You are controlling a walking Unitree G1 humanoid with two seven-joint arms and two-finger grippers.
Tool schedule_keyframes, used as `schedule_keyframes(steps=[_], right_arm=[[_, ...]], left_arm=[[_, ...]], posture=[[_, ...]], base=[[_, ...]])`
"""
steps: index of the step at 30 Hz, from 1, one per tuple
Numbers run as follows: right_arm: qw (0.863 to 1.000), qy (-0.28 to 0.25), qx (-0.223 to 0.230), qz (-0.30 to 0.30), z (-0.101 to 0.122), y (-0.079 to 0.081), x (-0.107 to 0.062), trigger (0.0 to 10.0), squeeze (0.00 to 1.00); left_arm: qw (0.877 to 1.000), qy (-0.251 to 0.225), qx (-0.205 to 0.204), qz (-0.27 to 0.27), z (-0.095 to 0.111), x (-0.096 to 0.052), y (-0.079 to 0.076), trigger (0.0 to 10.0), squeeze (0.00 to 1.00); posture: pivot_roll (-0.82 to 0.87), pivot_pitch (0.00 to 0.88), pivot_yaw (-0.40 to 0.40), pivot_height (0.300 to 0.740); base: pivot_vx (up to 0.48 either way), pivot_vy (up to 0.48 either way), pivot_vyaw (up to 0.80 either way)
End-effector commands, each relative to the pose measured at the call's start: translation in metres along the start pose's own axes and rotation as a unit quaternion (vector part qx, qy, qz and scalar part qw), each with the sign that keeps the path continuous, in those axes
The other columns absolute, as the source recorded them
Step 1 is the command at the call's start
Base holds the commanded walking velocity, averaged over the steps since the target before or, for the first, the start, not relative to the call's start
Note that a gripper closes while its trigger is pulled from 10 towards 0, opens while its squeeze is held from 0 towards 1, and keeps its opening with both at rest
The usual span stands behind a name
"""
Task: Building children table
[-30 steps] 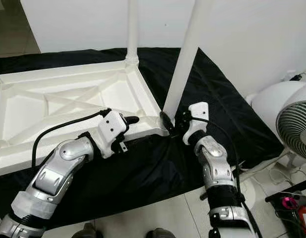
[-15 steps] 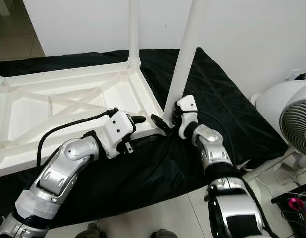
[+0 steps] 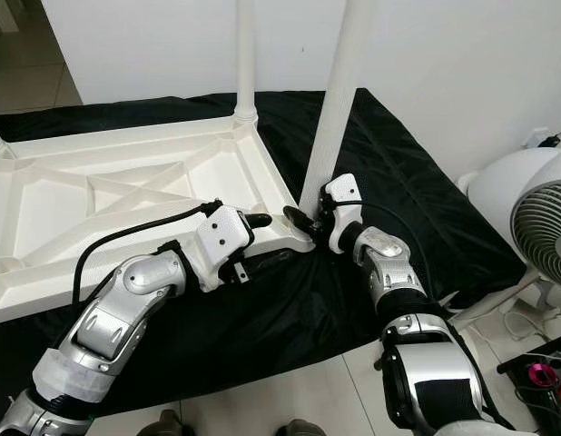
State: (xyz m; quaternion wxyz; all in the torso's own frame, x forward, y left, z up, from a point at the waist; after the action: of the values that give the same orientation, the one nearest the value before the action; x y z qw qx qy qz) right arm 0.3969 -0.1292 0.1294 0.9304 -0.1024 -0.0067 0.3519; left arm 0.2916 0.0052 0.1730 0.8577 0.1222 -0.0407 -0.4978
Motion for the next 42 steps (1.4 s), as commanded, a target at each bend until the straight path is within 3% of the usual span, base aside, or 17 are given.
schedule_keyframes(steps=[1, 10, 20, 22, 23, 24, 28, 29, 33, 36, 42], right_arm=[[0.999, 0.025, 0.042, 0.003, -0.021, 0.009, -0.004, 10.0, 0.0], [0.993, 0.023, 0.073, -0.091, -0.022, 0.003, 0.004, 10.0, 0.0], [0.981, 0.012, 0.082, -0.175, -0.015, 0.008, 0.01, 10.0, 0.0], [0.962, 0.024, 0.096, -0.254, -0.017, 0.01, 0.01, 10.0, 0.0], [0.962, 0.024, 0.096, -0.254, -0.017, 0.01, 0.01, 10.0, 0.0], [0.949, 0.035, 0.099, -0.297, -0.02, 0.012, 0.008, 10.0, 0.0], [0.949, 0.035, 0.099, -0.297, -0.02, 0.012, 0.008, 10.0, 0.0], [0.935, 0.041, 0.103, -0.337, -0.021, 0.015, 0.006, 10.0, 0.0], [0.932, 0.031, 0.108, -0.343, -0.015, 0.024, 0.011, 10.0, 0.0], [0.941, 0.001, 0.107, -0.321, -0.001, 0.037, 0.019, 10.0, 0.0], [0.944, -0.012, 0.113, -0.31, 0.004, 0.041, 0.017, 10.0, 0.0]], left_arm=[[1.0, 0.002, 0.005, 0.022, 0.001, 0.001, 0.004, 10.0, 0.0], [0.998, -0.016, -0.008, 0.066, 0.005, 0.002, 0.017, 10.0, 0.0], [0.996, -0.018, -0.012, 0.086, 0.004, -0.001, 0.023, 10.0, 0.0], [0.996, -0.017, -0.014, 0.087, 0.003, -0.002, 0.022, 10.0, 0.0], [0.996, -0.017, -0.014, 0.087, 0.003, -0.002, 0.022, 10.0, 0.0], [0.996, -0.017, -0.015, 0.087, 0.003, -0.002, 0.021, 10.0, 0.0], [0.996, -0.017, -0.015, 0.087, 0.003, -0.002, 0.021, 10.0, 0.0], [0.996, -0.018, -0.015, 0.088, 0.003, -0.001, 0.021, 10.0, 0.0], [0.996, -0.019, -0.016, 0.089, 0.003, 0.0, 0.021, 10.0, 0.0], [0.996, -0.02, -0.015, 0.088, 0.003, 0.0, 0.02, 10.0, 0.0], [0.996, -0.019, -0.013, 0.09, 0.003, -0.001, 0.021, 10.0, 0.0]], posture=[[-0.03, 0.005, -0.026, 0.74], [-0.04, 0.012, -0.03, 0.74], [-0.03, 0.012, -0.047, 0.74], [-0.03, 0.011, -0.057, 0.74], [-0.03, 0.011, -0.057, 0.74], [-0.03, 0.009, -0.061, 0.74], [-0.03, 0.009, -0.061, 0.74], [-0.03, 0.009, -0.061, 0.74], [-0.03, 0.001, -0.065, 0.74], [-0.03, 0.0, -0.067, 0.74], [-0.02, 0.0, -0.065, 0.74]], base=[[0.0, 0.0, 0.0], [0.0, 0.0, 0.0], [0.0, 0.0, 0.0], [0.0, 0.0, 0.0], [0.0, 0.0, 0.0], [0.0, 0.0, 0.0], [0.0, 0.0, 0.0], [0.0, 0.0, 0.0], [0.0, 0.0, 0.0], [0.0, 0.0, 0.0], [0.0, 0.0, 0.0]])
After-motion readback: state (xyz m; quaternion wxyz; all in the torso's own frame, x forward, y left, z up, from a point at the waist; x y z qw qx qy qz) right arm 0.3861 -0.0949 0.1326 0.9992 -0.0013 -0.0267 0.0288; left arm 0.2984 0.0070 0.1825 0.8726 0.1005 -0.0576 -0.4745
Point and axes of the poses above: a point about 5 cm out from each wrist's last joint towards the gripper, its own x axis pointing out of the wrist towards the gripper, its own z axis along the axis of the wrist's last joint, y = z × x, the point moved 5 cm from there along x, pointing out of the wrist towards the gripper, and after that the axes turned 6 degrees about -x, right-handed, at the moved point
